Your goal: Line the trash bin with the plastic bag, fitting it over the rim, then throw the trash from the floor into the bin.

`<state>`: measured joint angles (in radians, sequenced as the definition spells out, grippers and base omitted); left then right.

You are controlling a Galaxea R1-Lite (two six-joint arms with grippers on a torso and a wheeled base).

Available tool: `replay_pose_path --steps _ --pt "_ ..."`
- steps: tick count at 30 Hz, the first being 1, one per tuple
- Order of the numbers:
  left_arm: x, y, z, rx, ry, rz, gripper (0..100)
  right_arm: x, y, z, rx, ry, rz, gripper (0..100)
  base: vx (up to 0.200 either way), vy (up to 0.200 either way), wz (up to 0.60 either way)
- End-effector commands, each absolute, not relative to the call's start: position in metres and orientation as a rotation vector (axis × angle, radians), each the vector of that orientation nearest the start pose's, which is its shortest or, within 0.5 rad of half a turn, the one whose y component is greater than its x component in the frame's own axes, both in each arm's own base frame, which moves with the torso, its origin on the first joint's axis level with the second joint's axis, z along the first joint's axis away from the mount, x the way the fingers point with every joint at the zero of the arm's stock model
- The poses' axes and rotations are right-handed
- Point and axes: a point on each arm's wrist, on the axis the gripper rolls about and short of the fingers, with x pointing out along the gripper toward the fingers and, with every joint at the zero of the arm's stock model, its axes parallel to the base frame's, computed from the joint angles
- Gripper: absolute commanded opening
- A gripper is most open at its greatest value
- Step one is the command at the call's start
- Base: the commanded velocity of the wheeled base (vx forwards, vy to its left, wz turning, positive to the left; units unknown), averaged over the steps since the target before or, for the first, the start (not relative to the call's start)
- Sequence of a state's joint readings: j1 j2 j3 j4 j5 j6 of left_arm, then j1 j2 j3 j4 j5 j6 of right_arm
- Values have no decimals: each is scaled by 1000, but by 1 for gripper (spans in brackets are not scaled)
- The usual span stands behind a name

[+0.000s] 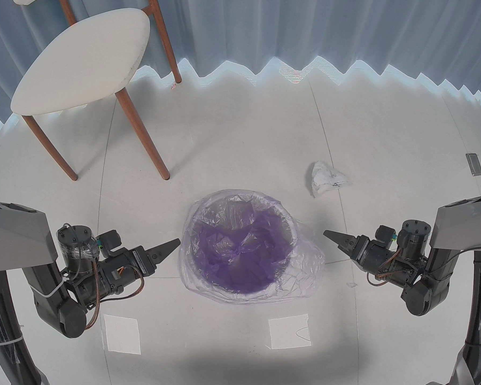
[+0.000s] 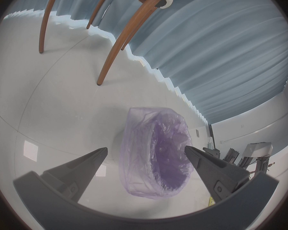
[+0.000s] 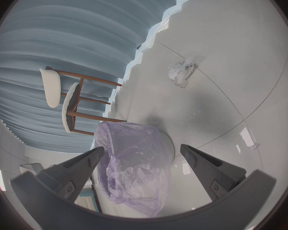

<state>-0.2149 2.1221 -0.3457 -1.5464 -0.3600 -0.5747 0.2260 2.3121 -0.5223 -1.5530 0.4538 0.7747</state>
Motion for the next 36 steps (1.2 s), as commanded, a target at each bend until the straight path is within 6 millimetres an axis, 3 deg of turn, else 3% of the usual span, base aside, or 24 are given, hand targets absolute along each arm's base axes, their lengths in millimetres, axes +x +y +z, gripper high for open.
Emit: replay_pose_path --steps 1,12,22,32,36 --pt "285 -75 35 -574 434 -489 100 327 86 7 767 484 554 100 0 0 0" --pt "285 -86 23 -567 478 -510 100 331 87 4 765 482 553 100 0 0 0" --pt "299 -92 15 -566 469 -525 100 334 88 2 763 480 558 100 0 0 0" --pt "294 -62 2 -589 515 -404 100 336 89 0 763 478 559 100 0 0 0" --pt "302 -58 -18 -593 548 -373 100 336 89 -1 763 480 558 100 0 0 0"
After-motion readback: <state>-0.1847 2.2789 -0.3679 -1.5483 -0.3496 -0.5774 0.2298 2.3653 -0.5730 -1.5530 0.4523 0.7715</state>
